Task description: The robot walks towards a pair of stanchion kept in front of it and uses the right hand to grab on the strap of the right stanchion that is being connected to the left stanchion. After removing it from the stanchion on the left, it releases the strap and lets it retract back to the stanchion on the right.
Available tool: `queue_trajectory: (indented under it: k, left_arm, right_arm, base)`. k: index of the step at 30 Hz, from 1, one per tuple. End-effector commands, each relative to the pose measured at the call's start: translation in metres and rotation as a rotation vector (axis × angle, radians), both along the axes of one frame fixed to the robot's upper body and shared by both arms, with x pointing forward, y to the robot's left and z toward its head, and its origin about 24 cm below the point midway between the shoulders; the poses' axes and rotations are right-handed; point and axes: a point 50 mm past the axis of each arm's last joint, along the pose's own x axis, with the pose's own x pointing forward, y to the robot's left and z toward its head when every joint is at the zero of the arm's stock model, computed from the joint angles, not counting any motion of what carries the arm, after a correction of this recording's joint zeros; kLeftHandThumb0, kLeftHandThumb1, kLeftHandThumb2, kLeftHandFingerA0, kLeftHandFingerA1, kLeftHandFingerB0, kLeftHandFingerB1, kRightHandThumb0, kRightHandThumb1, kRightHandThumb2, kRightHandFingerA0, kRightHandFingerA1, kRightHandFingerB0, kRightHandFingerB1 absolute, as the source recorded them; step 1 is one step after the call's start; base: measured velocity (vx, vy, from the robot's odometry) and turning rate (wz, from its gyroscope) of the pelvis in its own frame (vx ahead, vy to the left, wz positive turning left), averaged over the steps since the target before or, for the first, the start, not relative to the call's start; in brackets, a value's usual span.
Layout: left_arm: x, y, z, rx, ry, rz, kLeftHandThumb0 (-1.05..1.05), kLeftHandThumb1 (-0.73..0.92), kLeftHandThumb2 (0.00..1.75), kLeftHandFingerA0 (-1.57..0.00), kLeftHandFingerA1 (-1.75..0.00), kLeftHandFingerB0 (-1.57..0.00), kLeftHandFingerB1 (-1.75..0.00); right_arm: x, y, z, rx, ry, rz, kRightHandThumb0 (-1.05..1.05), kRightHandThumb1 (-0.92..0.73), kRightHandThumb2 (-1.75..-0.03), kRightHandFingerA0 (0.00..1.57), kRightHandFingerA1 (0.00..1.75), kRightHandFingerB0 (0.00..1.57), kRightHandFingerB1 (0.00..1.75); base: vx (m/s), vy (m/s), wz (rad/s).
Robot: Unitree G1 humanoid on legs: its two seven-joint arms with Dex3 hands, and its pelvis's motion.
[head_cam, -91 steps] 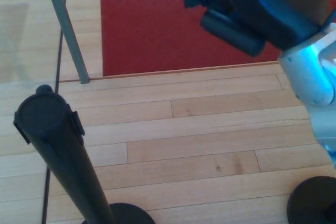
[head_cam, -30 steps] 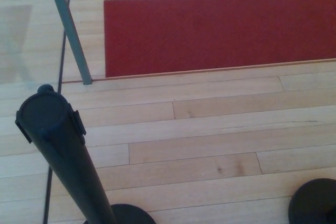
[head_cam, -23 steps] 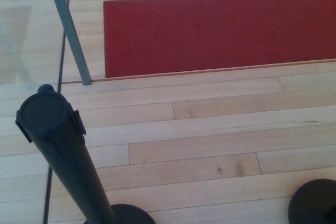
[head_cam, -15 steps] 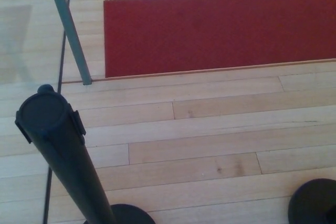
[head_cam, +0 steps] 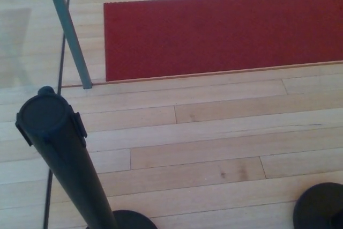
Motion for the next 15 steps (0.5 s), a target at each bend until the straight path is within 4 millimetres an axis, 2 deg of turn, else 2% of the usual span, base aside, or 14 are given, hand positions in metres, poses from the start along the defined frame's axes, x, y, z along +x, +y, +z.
queue_trajectory:
  k: [1, 5, 8, 12, 13, 14, 15]
  left_arm:
    - [0.013, 0.008, 0.004, 0.039, -0.016, -0.027, -0.17, 0.71, 0.61, -0.99, -1.08, -0.91, -0.83]
    - [0.013, 0.009, 0.005, 0.05, -0.014, -0.05, -0.18, 0.68, 0.62, -1.04, -1.12, -0.95, -0.87]
    - [0.017, 0.006, 0.004, 0.056, -0.008, -0.07, -0.21, 0.7, 0.6, -1.04, -1.1, -0.94, -0.85]
    - [0.02, 0.005, 0.003, 0.042, 0.004, -0.086, -0.14, 0.71, 0.6, -1.05, -1.01, -0.95, -0.82]
    - [0.021, 0.005, 0.004, 0.043, 0.002, -0.094, -0.16, 0.69, 0.62, -1.09, -1.03, -0.95, -0.83]
    - [0.022, 0.005, 0.004, 0.044, 0.001, -0.101, -0.16, 0.69, 0.62, -1.09, -1.03, -0.95, -0.83]
    - [0.022, 0.004, 0.004, 0.046, 0.002, -0.112, -0.15, 0.69, 0.63, -1.08, -1.02, -0.94, -0.82]
  right_arm:
    - [-0.044, -0.036, -0.071, 0.558, 0.226, -0.453, -0.69, -0.7, -0.61, 0.19, 0.38, 0.25, 0.29]
    - [-0.036, -0.032, -0.09, 0.561, 0.313, -0.488, -0.73, -0.72, -0.62, 0.21, 0.39, 0.25, 0.28]
    - [-0.03, -0.031, -0.095, 0.543, 0.359, -0.492, -0.74, -0.73, -0.62, 0.18, 0.42, 0.24, 0.29]
    - [-0.02, -0.025, -0.124, 0.517, 0.479, -0.56, -0.67, -0.72, -0.63, 0.16, 0.42, 0.2, 0.28]
    - [-0.018, -0.022, -0.137, 0.502, 0.513, -0.597, -0.64, -0.54, -0.86, 0.17, 0.47, 0.11, 0.41]
    - [-0.017, -0.02, -0.146, 0.49, 0.538, -0.62, -0.64, -0.54, -0.86, 0.17, 0.47, 0.11, 0.41]
    - [-0.016, -0.016, -0.157, 0.479, 0.567, -0.65, -0.55, -0.71, -0.63, 0.34, 0.46, 0.19, 0.27]
  base:
    - [0.0, 0.0, 0.0]
    - [0.0, 0.0, 0.0]
    - [0.0, 0.0, 0.0]
    - [0.0, 0.0, 0.0]
    - [0.0, 0.0, 0.0]
    - [0.0, 0.0, 0.0]
    - [0.0, 0.0, 0.0]
